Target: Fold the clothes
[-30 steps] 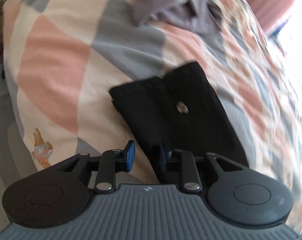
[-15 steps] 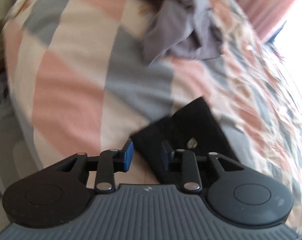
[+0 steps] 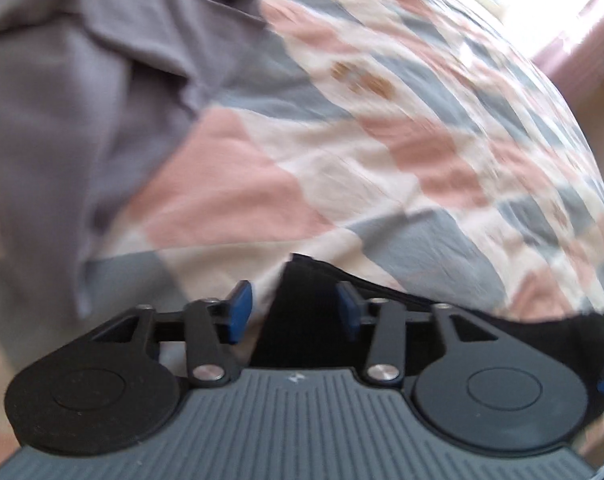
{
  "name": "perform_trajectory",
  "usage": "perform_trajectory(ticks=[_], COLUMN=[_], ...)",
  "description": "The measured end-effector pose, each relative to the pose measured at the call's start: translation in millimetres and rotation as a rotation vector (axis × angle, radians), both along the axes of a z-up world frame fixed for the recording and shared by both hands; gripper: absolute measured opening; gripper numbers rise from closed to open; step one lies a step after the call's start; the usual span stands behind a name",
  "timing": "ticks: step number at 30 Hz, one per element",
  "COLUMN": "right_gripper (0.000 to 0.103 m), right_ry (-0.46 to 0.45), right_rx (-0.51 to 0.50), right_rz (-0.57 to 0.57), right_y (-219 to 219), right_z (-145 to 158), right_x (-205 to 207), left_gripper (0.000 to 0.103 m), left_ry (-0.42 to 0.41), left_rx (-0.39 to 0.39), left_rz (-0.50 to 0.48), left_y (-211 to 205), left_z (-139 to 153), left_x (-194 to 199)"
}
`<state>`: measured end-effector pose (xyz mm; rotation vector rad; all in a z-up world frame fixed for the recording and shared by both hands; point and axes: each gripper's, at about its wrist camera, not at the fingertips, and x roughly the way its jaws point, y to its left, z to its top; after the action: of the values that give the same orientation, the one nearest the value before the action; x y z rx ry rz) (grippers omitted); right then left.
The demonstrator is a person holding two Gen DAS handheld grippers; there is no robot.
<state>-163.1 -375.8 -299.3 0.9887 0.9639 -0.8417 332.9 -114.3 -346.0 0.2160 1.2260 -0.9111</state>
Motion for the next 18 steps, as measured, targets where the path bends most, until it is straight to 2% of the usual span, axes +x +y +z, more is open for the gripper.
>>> perform_trajectory(ticks=[1,2,6,7,8,10,11,13,16,18], right_gripper=[0.066,0.066,0.066,0.066,0.066,0.066,0.066,0.066,0.068,0.069], right_ry=[0.007,0.017,0.056,0.063,0.071,0.087,0.099,0.123,0.135,0.131], right_rx=[0.008,0.016,0.049,0.054,0.056,0.066,0.068,0.069,0.032,0.009], right_rz=[-0.002,-0.006,-0.081,-0.102,-0.118,-0.135,-0.137,-0.138,-0.129,-0.142], right_y=[7,12,26,28,31,34,35,36,37,36], right_z=[-1,-2,-5,-6,-6,-9,-11,-14,-8,-5], right_x=[5,9,9,7,7,6,6,7,6,1], left_gripper=[0.014,0.013,0.013,0.014,0.012,0.018,0.018,0.018,0.014,0.014], left_ry=[-0.042,-0.071,-0.077,-0.072,-0.069,-0.056,-0.051,-0.061,-0.117,-0.090], left_rx=[0.006,-0.020,-0.153,-0.145,-0.096,0.054,0.101,0.100,0.065,0.008], left_rz=[-0.037,-0.080,-0.089,-0.071,-0.053,-0.043,-0.034,-0.001,0.067,0.026], left_y=[-4,-5,9,12,10,3,0,0,8,11], left_z=[3,7,29,25,14,-17,-28,-20,14,33], left_x=[-2,-6,-7,-5,-2,3,5,7,6,-3])
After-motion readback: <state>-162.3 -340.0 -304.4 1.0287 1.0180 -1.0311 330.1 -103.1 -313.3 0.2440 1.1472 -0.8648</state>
